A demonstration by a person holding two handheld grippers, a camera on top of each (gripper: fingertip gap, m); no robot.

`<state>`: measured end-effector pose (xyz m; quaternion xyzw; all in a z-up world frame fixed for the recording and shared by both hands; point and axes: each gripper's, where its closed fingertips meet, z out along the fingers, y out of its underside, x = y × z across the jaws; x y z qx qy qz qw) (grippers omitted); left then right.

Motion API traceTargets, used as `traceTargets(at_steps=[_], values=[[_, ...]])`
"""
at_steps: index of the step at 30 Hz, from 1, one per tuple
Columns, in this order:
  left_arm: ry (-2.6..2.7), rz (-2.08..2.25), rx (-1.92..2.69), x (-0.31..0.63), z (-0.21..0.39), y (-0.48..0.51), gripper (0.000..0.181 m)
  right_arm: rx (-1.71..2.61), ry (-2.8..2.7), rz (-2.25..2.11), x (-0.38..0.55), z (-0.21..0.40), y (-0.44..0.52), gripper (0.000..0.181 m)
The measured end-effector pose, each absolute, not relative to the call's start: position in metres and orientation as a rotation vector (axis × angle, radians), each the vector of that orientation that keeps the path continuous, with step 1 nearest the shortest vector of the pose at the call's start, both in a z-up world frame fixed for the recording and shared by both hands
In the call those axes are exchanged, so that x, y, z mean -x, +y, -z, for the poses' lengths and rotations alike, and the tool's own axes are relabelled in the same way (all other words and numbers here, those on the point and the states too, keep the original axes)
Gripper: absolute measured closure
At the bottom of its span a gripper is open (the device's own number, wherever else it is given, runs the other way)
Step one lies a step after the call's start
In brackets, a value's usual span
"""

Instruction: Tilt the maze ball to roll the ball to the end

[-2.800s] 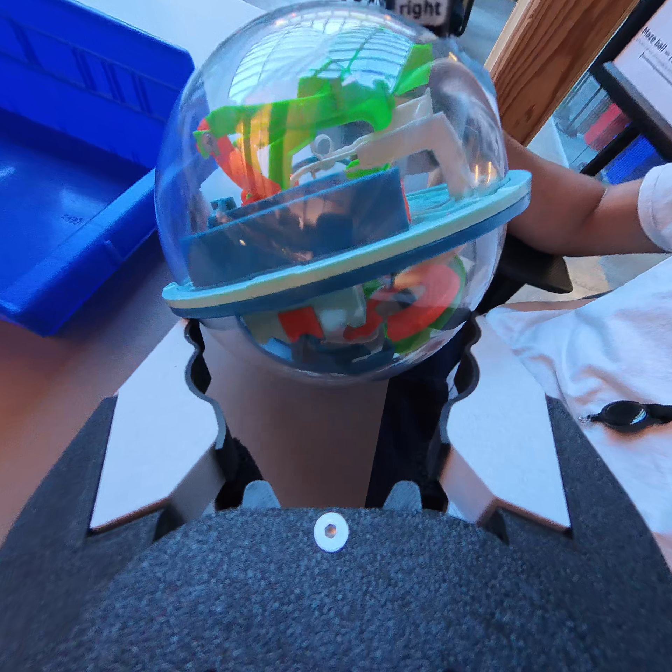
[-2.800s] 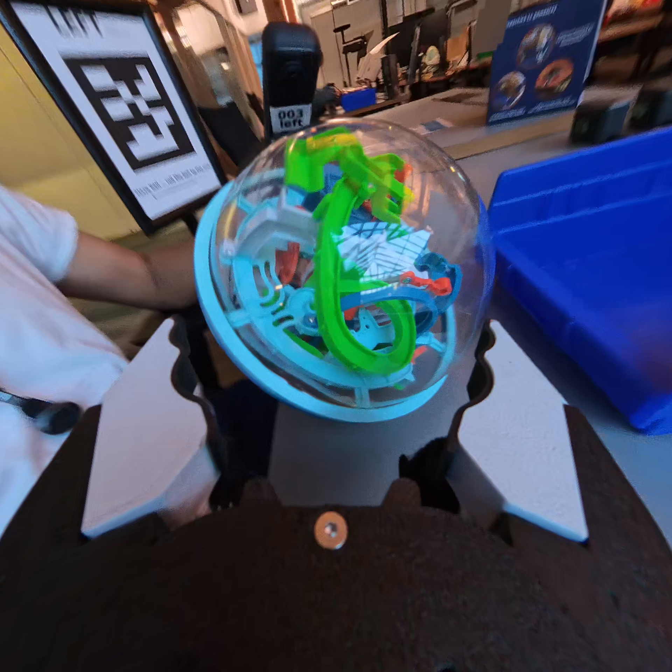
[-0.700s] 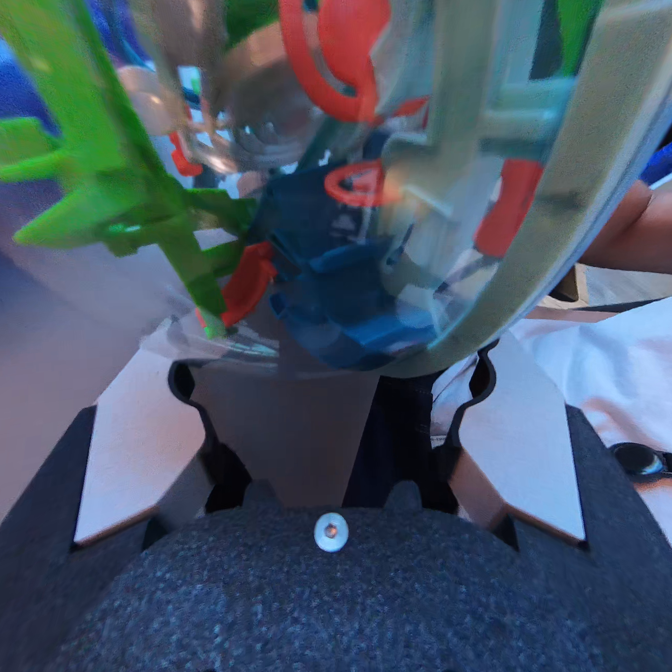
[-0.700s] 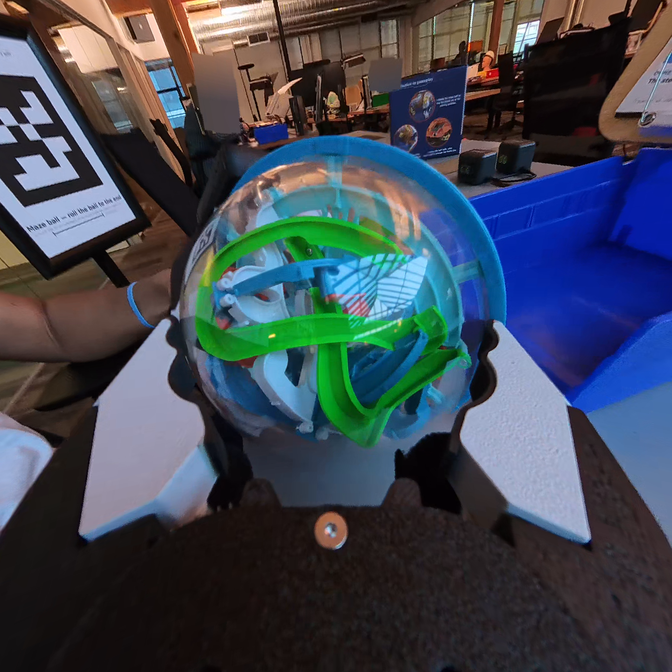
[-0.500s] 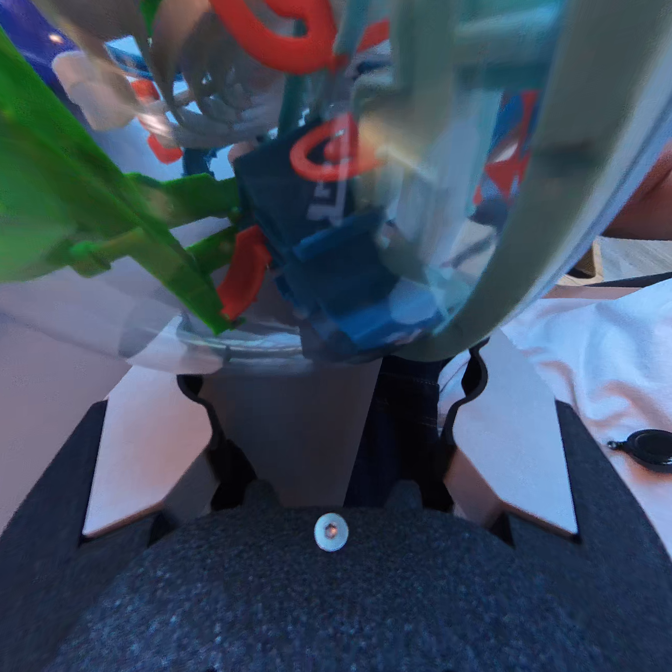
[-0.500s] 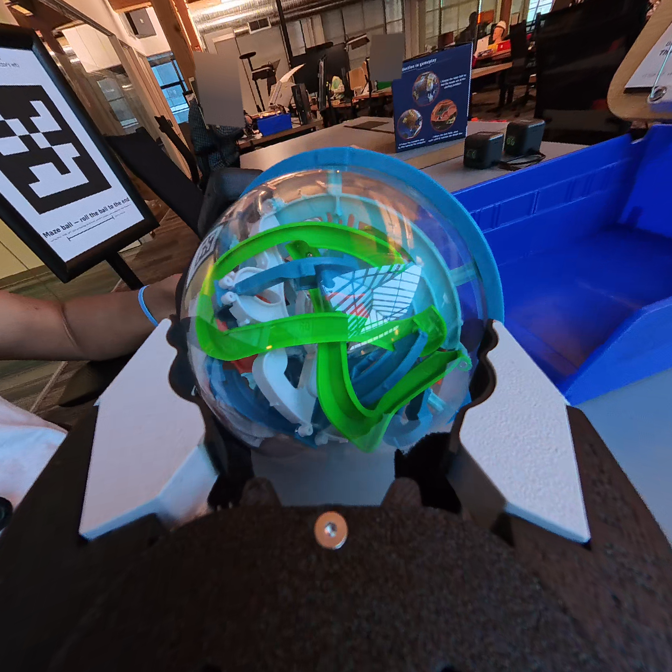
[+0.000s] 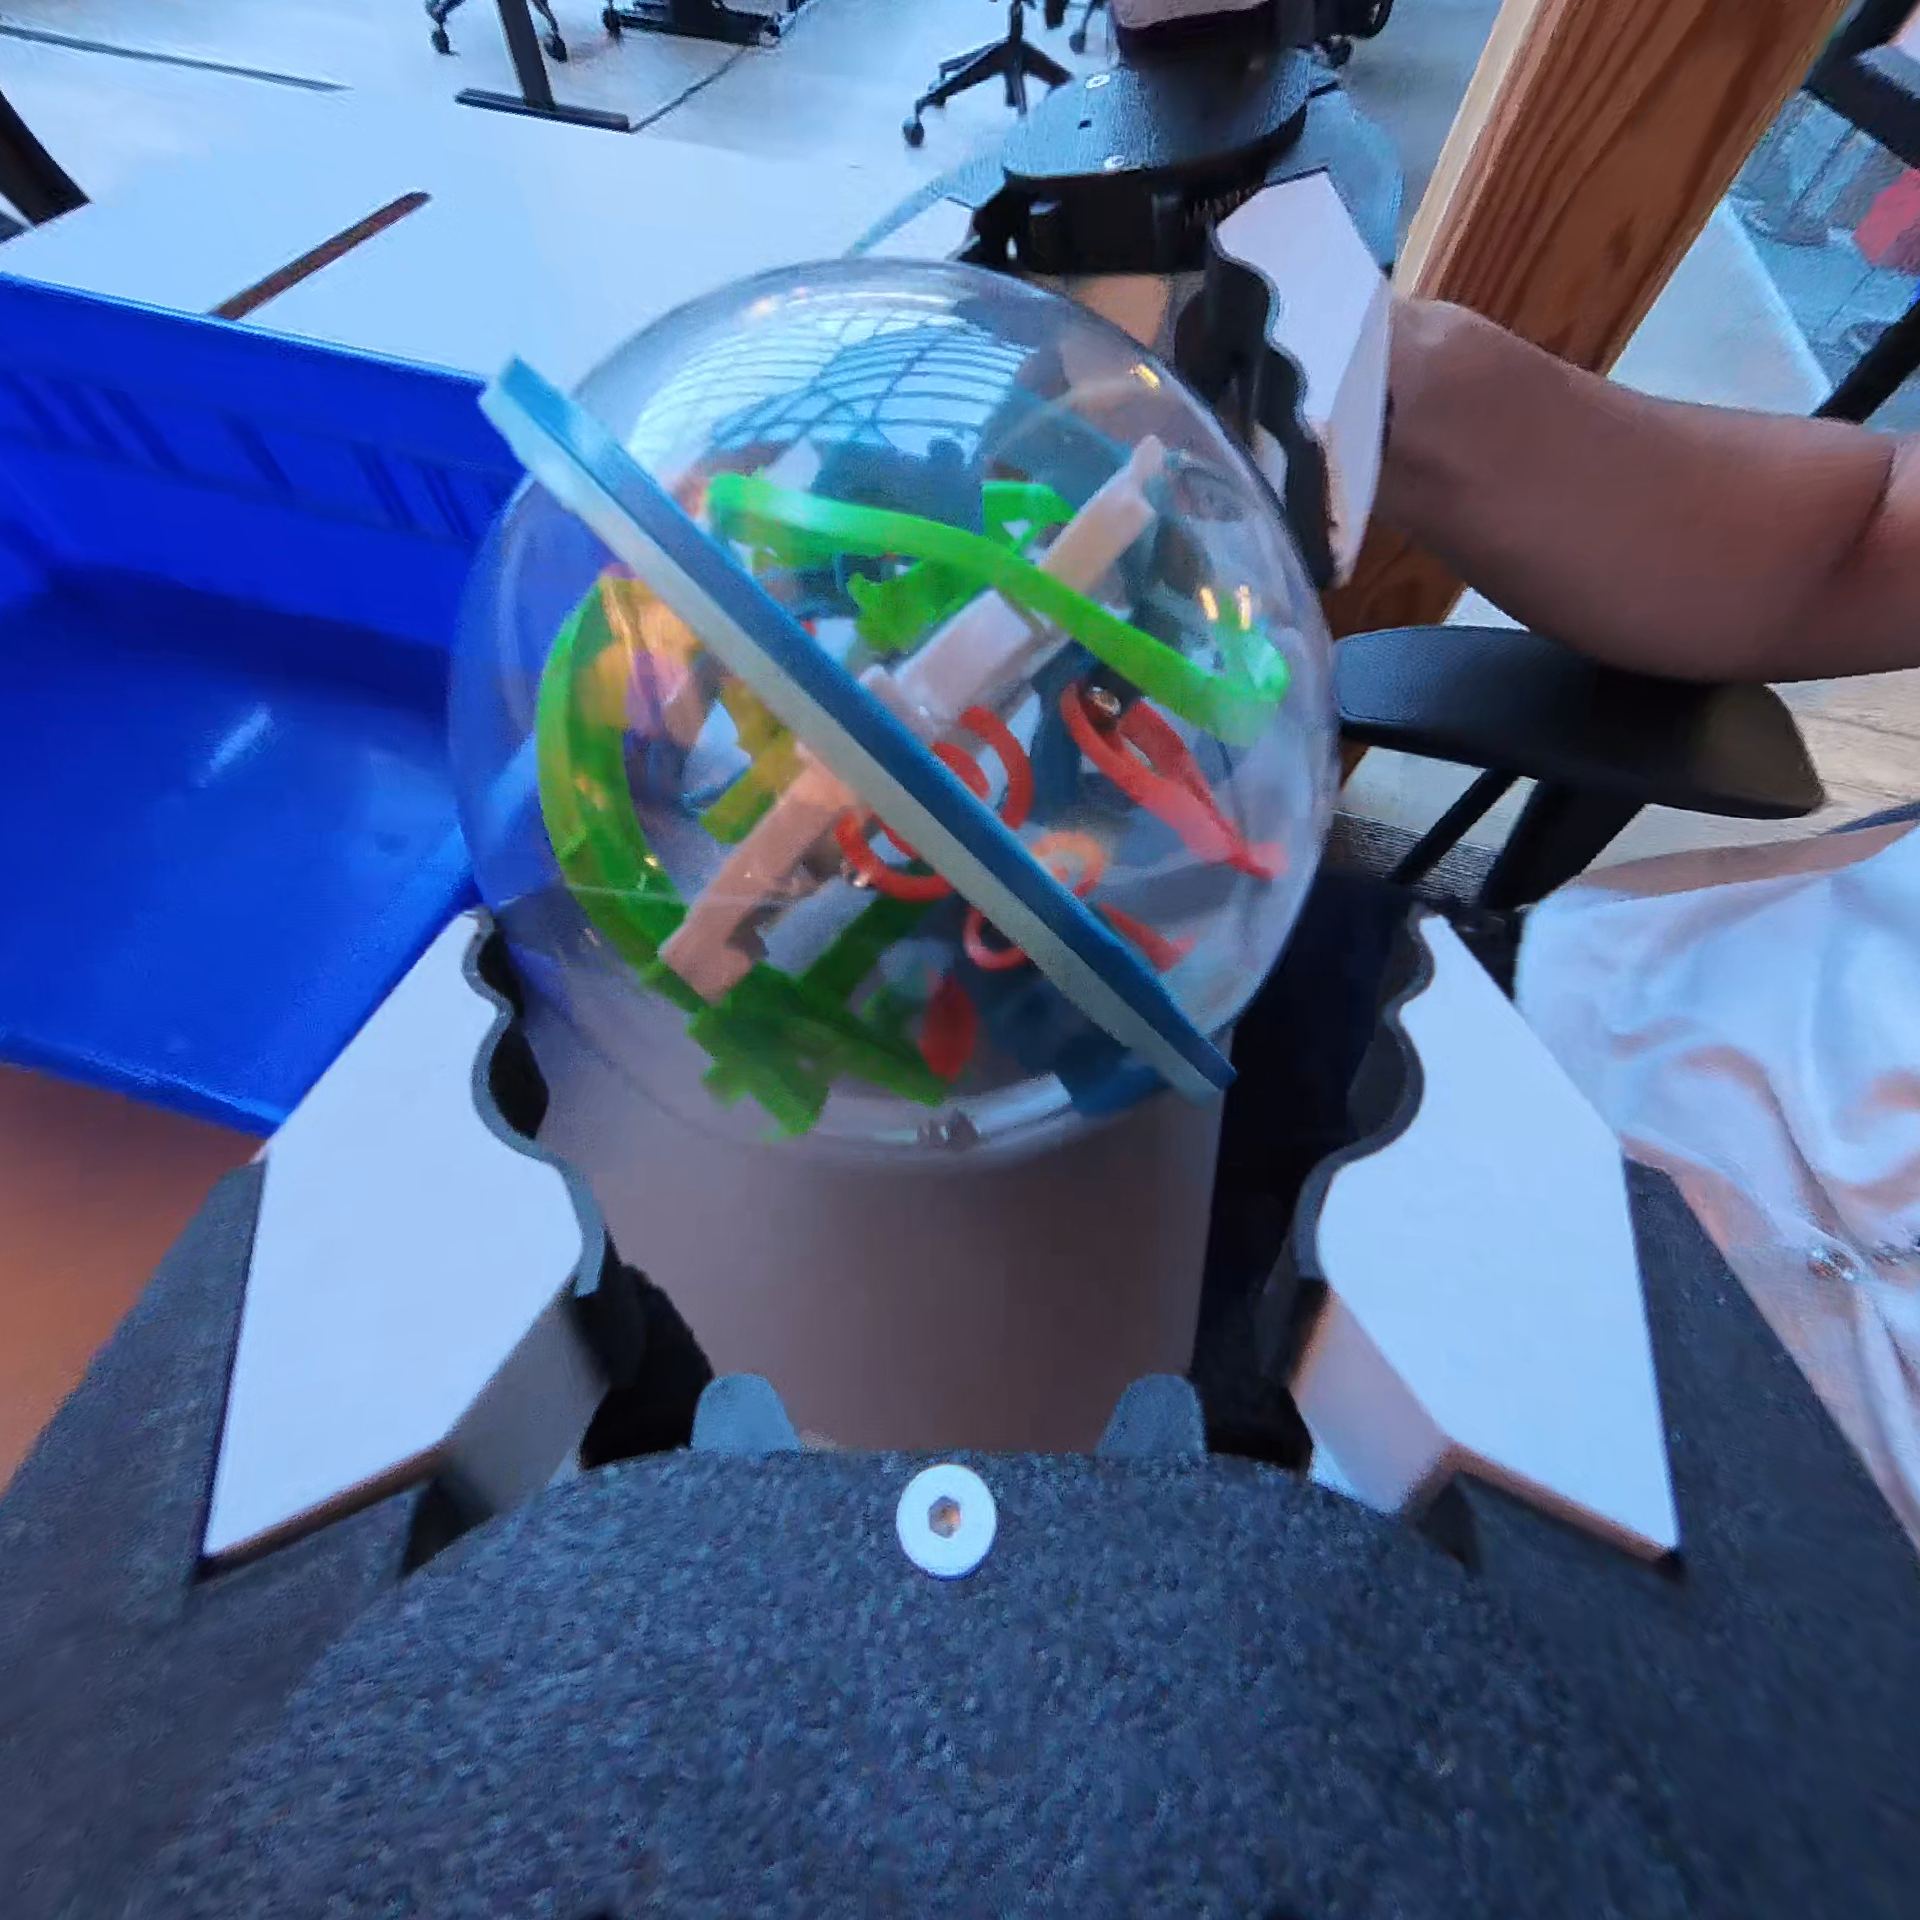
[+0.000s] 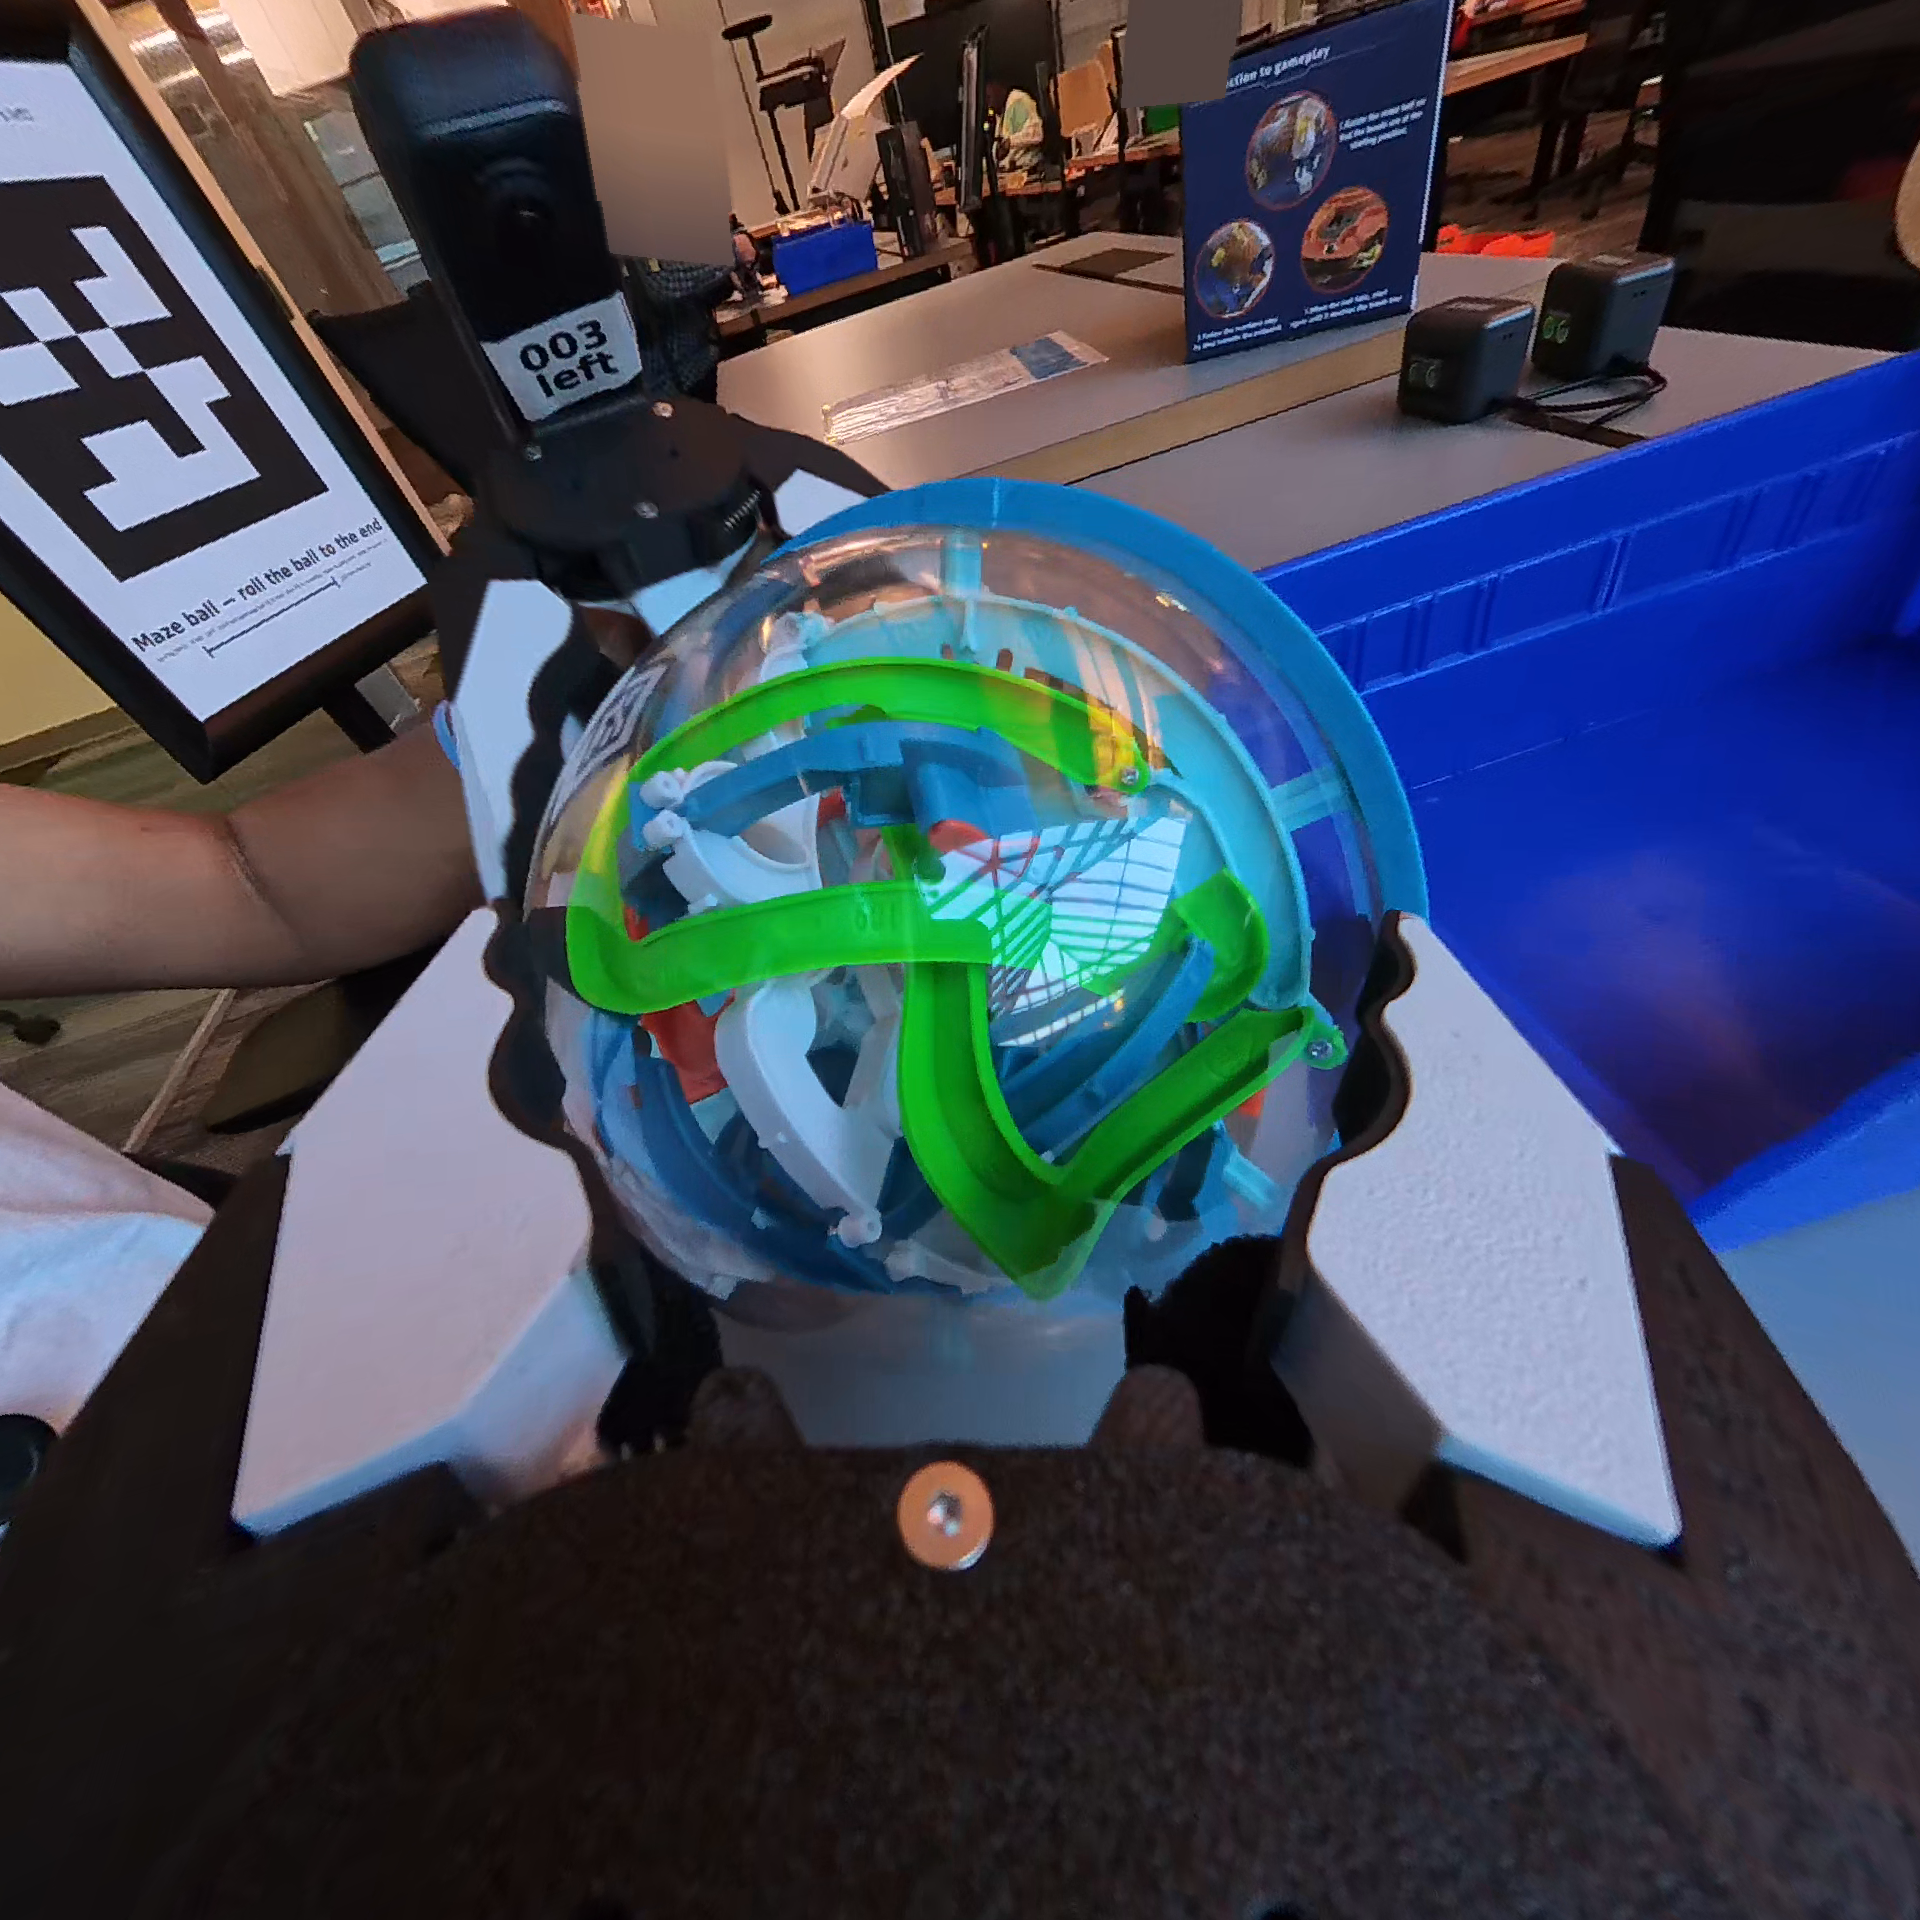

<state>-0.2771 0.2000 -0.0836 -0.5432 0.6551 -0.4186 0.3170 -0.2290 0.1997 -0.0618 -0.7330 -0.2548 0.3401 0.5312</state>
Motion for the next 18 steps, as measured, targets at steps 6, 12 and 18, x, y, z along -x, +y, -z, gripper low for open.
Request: traceTargets(at_steps=[6,12,18], values=[[1.636,1.118,1.449,0.273,0.087,0.210,0.036,1.702,-0.679,-0.766,0.222,0.061,0.196,0.031],[1.575,1.192,1.505,0.276,0.091,0.213,0.036,1.701,-0.733,-0.554,0.203,0.096,0.182,0.029],[1.510,1.318,1.568,0.274,0.100,0.212,0.036,1.607,-0.732,-0.584,0.223,0.095,0.195,0.028]])
